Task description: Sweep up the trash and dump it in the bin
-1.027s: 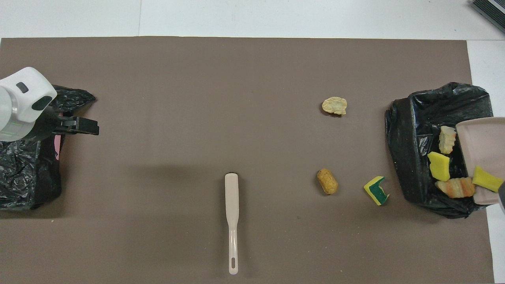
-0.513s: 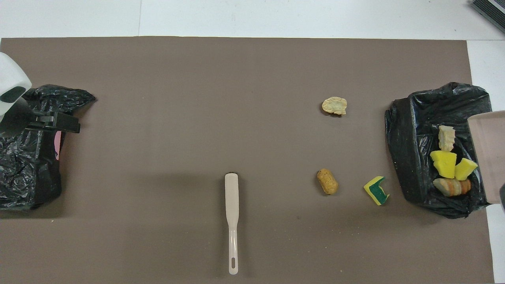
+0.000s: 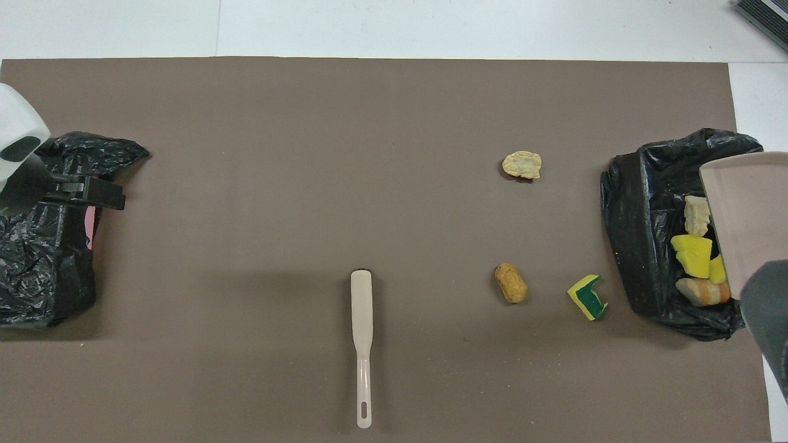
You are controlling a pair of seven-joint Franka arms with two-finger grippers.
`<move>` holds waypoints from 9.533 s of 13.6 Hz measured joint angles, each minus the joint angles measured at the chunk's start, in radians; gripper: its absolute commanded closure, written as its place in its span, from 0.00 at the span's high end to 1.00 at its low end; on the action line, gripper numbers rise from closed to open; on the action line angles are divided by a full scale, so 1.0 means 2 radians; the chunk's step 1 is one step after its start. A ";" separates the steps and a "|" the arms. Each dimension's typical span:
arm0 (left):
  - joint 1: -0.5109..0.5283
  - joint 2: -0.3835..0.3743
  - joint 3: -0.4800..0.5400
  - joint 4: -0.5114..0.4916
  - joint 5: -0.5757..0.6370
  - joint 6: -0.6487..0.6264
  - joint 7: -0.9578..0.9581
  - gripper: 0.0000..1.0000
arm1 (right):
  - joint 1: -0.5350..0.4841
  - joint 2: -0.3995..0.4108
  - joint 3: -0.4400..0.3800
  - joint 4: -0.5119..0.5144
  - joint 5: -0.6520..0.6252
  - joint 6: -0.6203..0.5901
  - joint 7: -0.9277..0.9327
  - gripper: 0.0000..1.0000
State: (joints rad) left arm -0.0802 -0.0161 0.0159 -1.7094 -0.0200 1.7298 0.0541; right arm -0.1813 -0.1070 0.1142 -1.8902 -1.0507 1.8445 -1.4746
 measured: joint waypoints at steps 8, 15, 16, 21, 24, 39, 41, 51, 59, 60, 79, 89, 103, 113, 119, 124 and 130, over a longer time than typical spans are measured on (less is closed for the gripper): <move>0.000 0.000 0.000 -0.002 0.000 -0.001 0.000 1.00 | 0.077 0.026 0.002 0.045 0.119 -0.030 0.130 0.00; 0.000 0.000 0.000 -0.003 0.000 -0.002 0.000 1.00 | 0.170 0.109 0.004 0.139 0.222 -0.123 0.394 0.00; 0.000 0.000 0.000 -0.004 0.000 -0.002 0.000 1.00 | 0.191 0.134 0.005 0.166 0.237 -0.141 0.444 0.00; 0.000 -0.001 0.000 -0.007 0.000 -0.004 0.001 1.00 | 0.255 0.251 0.005 0.300 0.349 -0.165 0.699 0.00; 0.000 -0.002 0.000 -0.008 0.000 -0.005 0.001 1.00 | 0.288 0.309 0.005 0.358 0.417 -0.159 0.855 0.00; 0.000 -0.013 -0.002 -0.032 0.000 -0.003 0.003 1.00 | 0.355 0.432 0.009 0.401 0.526 -0.048 1.047 0.18; -0.001 -0.013 -0.003 -0.038 0.000 0.001 0.003 1.00 | 0.355 0.436 0.009 0.401 0.526 -0.048 1.047 0.30; -0.003 -0.013 -0.008 -0.053 0.000 0.032 0.004 1.00 | 0.352 0.415 0.007 0.405 0.531 -0.057 1.052 0.87; -0.046 0.023 -0.013 -0.060 -0.001 0.120 -0.031 1.00 | 0.381 0.232 0.011 0.190 0.574 -0.080 1.071 0.89; -0.056 0.031 -0.013 -0.060 -0.001 0.131 -0.041 1.00 | 0.391 0.212 0.011 0.154 0.576 -0.072 1.075 0.89; -0.262 0.188 -0.016 0.001 0.001 0.219 -0.286 1.00 | 0.487 0.118 0.012 -0.120 0.658 0.129 1.139 0.00; -0.278 0.211 -0.012 0.001 0.018 0.234 -0.325 0.00 | 0.456 0.050 0.005 -0.128 0.658 0.041 1.197 0.00; -0.167 0.195 0.000 0.029 0.019 0.135 -0.117 0.00 | 0.222 -0.078 0.001 -0.252 0.490 -0.107 1.170 0.00; -0.119 0.194 0.001 0.054 0.019 0.118 0.071 0.00 | 0.174 -0.126 0.002 -0.329 0.439 -0.116 1.054 0.00; -0.108 0.170 0.001 0.054 0.021 0.058 0.326 0.00 | 0.173 -0.128 0.004 -0.341 0.466 -0.103 1.009 0.00; -0.111 0.167 -0.006 0.051 0.060 0.051 0.476 0.00 | 0.204 -0.117 0.009 -0.327 0.566 -0.033 1.012 0.00; -0.173 0.105 -0.011 -0.078 0.076 0.118 0.499 0.00 | 0.264 -0.029 0.011 -0.244 0.610 0.012 1.011 0.00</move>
State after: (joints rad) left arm -0.4260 0.1933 -0.0068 -1.8662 0.1325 1.9665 1.0514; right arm 0.3460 -0.1652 0.1355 -2.3781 0.1702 1.8691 0.5479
